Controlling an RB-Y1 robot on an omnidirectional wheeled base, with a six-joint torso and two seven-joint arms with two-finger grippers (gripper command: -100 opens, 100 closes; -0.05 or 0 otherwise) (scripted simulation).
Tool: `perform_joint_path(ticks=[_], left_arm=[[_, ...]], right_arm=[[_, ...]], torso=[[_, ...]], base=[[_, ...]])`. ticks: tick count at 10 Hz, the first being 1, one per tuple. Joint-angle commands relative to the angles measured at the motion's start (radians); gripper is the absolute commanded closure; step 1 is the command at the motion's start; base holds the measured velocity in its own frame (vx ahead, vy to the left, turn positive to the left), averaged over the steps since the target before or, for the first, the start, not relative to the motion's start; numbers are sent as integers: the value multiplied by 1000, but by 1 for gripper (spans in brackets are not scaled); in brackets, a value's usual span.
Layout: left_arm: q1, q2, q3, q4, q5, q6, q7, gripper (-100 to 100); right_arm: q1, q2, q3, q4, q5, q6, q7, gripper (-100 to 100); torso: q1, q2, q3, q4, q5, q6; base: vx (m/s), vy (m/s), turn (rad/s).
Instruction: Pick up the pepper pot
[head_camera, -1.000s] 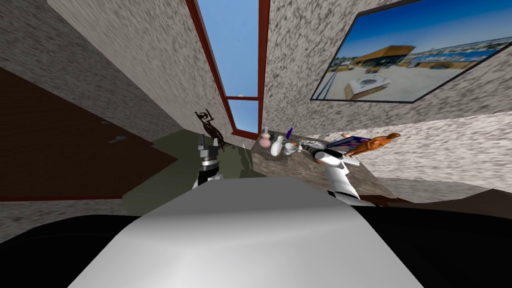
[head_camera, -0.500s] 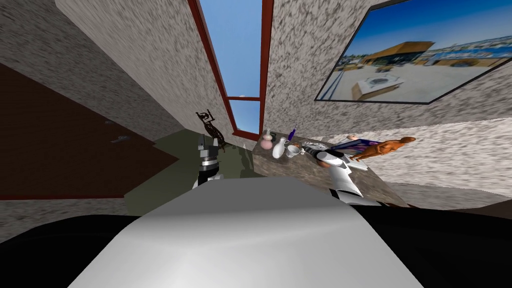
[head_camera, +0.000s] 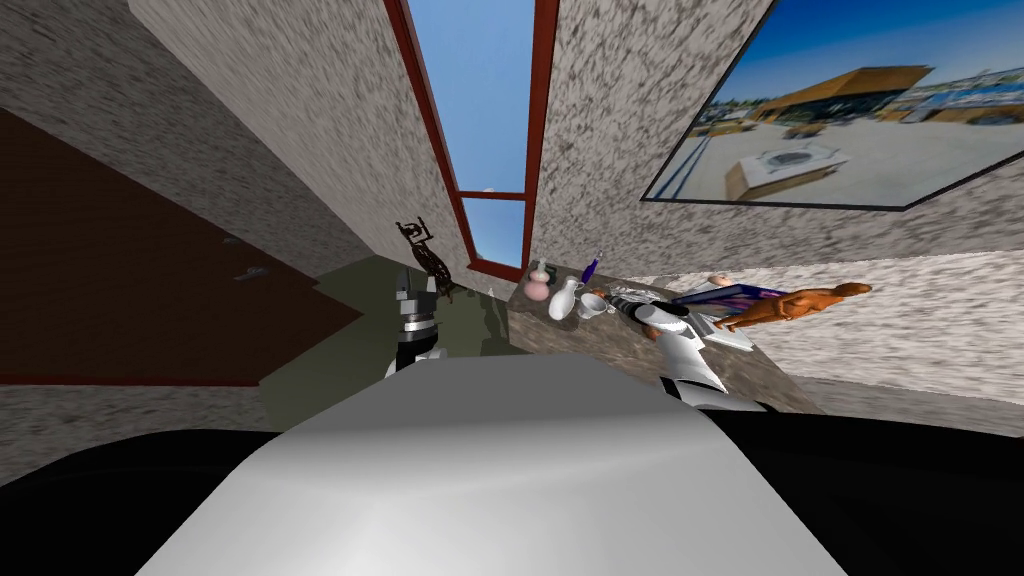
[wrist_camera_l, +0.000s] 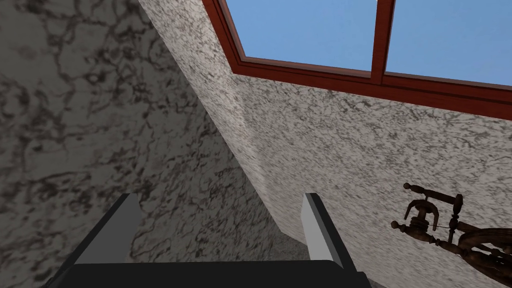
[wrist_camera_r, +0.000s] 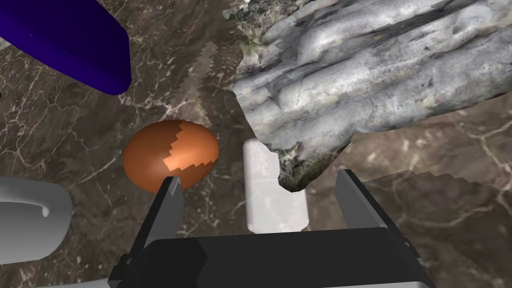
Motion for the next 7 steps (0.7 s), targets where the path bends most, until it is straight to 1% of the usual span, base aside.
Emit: perform_joint_path(ticks=[1,5,6,7], left_arm=[[0,0,0,0,0,0,0,0],[0,0,0,0,0,0,0,0],[0,0,0,0,0,0,0,0],[0,0,0,0,0,0,0,0]], right_arm=[[6,-9,-20,36,-6,-20,3,-100],[8,-44,-73,158,-35,-72,20,-100],[8,-44,-73,160,-35,-72,20,-100],[9,-52,-86,191,-42,-85,24,-100]], torso=[[0,0,0,0,0,0],[-1,6,4,1,0,1],[-1,5,3,1,0,1],[-1,4,2,1,0,2]], base=[[-75,-16,296],[-104,-16,318],[-56,-7,73],[-57,-6,128]])
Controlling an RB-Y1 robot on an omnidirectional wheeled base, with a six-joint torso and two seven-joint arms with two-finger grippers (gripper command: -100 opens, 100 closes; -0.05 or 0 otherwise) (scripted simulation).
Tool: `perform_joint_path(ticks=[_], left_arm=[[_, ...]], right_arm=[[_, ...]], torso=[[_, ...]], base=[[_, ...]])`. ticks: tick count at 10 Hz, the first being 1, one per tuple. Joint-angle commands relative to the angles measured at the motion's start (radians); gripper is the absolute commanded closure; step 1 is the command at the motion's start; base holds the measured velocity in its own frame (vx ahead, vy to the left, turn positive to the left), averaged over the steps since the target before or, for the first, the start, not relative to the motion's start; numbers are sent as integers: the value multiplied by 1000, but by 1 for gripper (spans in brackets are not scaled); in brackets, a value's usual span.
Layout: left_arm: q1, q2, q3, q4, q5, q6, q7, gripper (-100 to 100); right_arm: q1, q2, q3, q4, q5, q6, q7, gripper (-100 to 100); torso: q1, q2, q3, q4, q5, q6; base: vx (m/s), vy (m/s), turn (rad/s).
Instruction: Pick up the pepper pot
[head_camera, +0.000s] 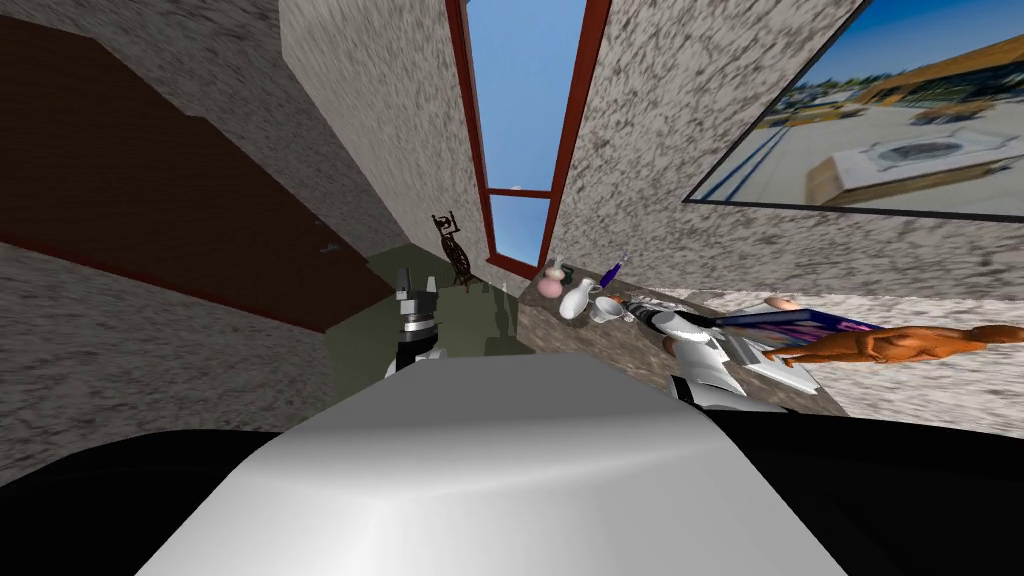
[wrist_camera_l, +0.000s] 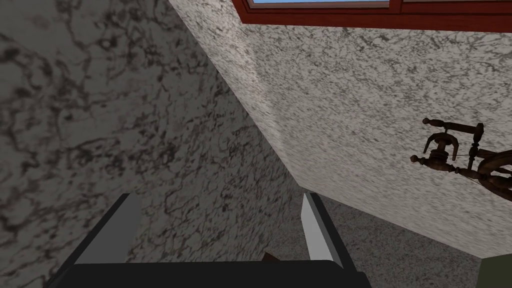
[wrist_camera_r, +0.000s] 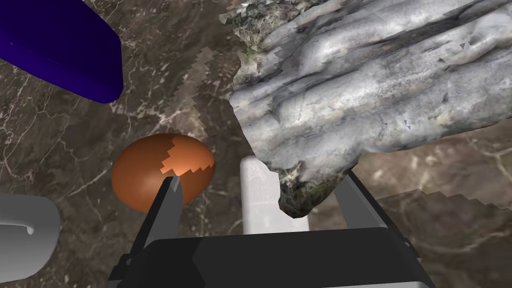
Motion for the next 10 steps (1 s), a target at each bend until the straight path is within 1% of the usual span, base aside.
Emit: perform_joint_path(ticks=[1,3,4,5,7,9,10], left_arm=[[0,0,0,0,0,0,0,0],[0,0,0,0,0,0,0,0],[0,0,0,0,0,0,0,0],[0,0,0,0,0,0,0,0],[0,0,0,0,0,0,0,0],[0,0,0,0,0,0,0,0],[0,0,0,0,0,0,0,0]], right_arm=[[8,-8,-21,37,-6,-22,4,-100],[9,-25,-48,97,-21,-47,13,-100],[-9,-29,-35,110,-36,-43,29,-100],[-11,-30,-35,118,-40,-49,39,100],[-9,-30,-35,119,-39,-48,38,100],[-9,-29,-35,119,-40,-48,38,100],[-9,-29,-35,119,-40,-48,38,0]], torso=[[0,0,0,0,0,0],[1,0,0,0,0,-2],[0,0,0,0,-1,-3],[-1,-4,-2,-1,-1,-2],[0,-8,-4,-1,-1,-4],[0,-8,-4,-1,0,-2],[0,-7,-4,-1,0,-2]], base=[[-72,4,351],[-97,9,313],[-45,2,61],[-10,1,-27],[-4,-1,-3],[0,0,0],[0,0,0]])
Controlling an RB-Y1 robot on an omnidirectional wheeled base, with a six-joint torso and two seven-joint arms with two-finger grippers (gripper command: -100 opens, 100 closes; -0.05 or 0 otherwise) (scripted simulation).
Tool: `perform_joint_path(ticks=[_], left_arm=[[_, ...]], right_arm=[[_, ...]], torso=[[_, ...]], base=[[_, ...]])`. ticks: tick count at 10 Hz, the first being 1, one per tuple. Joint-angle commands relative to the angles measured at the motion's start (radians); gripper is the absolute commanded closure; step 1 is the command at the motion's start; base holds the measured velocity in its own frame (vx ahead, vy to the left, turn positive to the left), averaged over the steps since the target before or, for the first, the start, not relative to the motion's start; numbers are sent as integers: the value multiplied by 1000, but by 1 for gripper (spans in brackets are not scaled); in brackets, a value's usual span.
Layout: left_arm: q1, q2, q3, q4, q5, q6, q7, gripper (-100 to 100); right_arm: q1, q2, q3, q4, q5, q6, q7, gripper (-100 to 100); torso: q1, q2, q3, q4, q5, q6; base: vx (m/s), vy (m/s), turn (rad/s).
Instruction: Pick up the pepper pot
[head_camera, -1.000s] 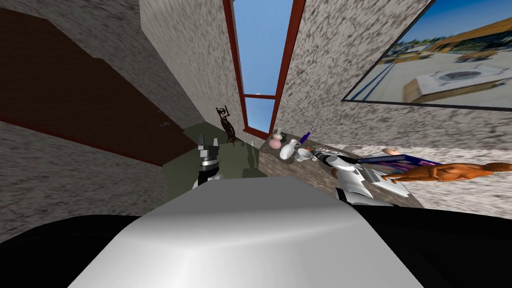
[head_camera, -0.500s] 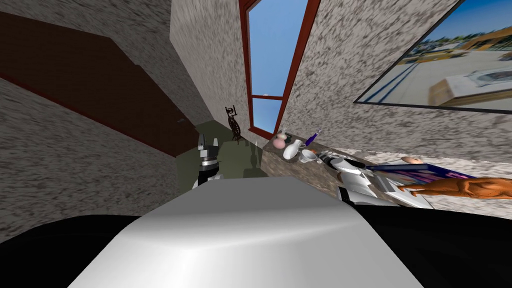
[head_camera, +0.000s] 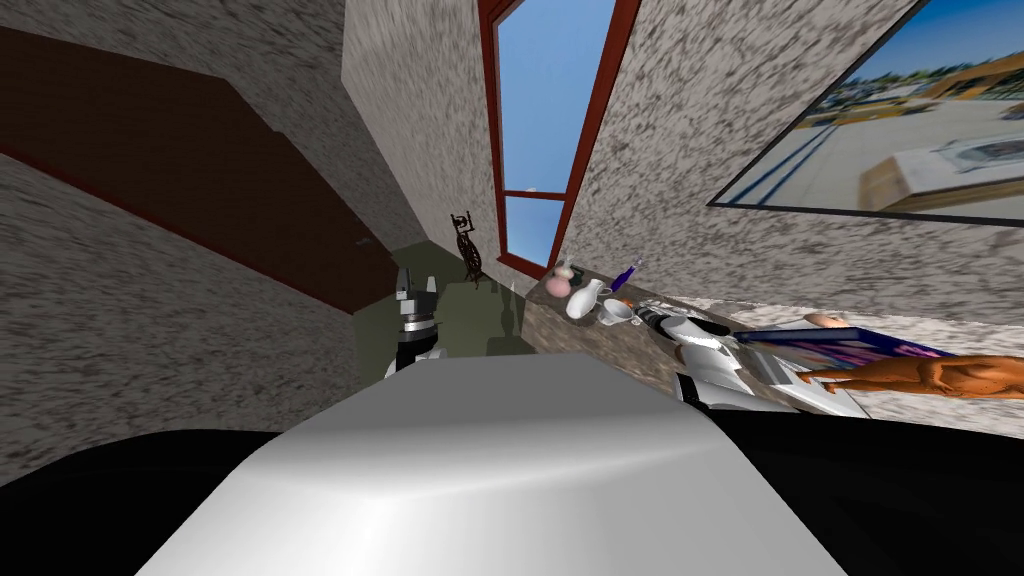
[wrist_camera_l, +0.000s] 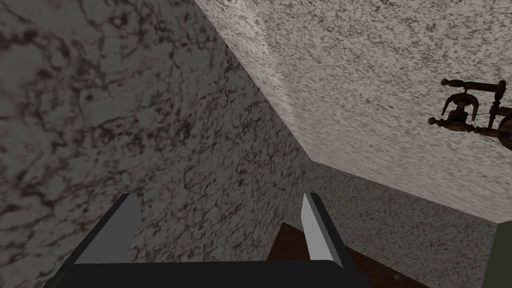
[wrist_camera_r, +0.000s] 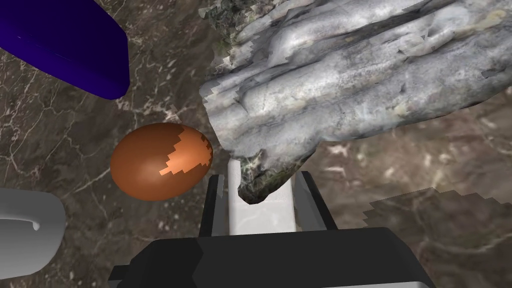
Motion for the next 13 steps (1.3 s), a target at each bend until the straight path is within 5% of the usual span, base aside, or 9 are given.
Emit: perform_joint_path(ticks=[1,11,12,13], left_arm=[[0,0,0,0,0,0,0,0],[0,0,0,0,0,0,0,0],[0,0,0,0,0,0,0,0],[0,0,0,0,0,0,0,0]], right_arm=[[18,12,0,-50,26,13,-29,100],[13,90,119,-329,91,130,-68,100],[18,87,109,-320,94,124,-74,100],[18,87,110,-323,94,128,-74,0]], torso=[[0,0,0,0,0,0],[2,-3,-1,0,2,2],[3,-2,-1,0,3,2],[2,0,0,1,2,1]], base=[[36,-13,-177],[88,5,-282],[36,20,-61],[6,4,11]])
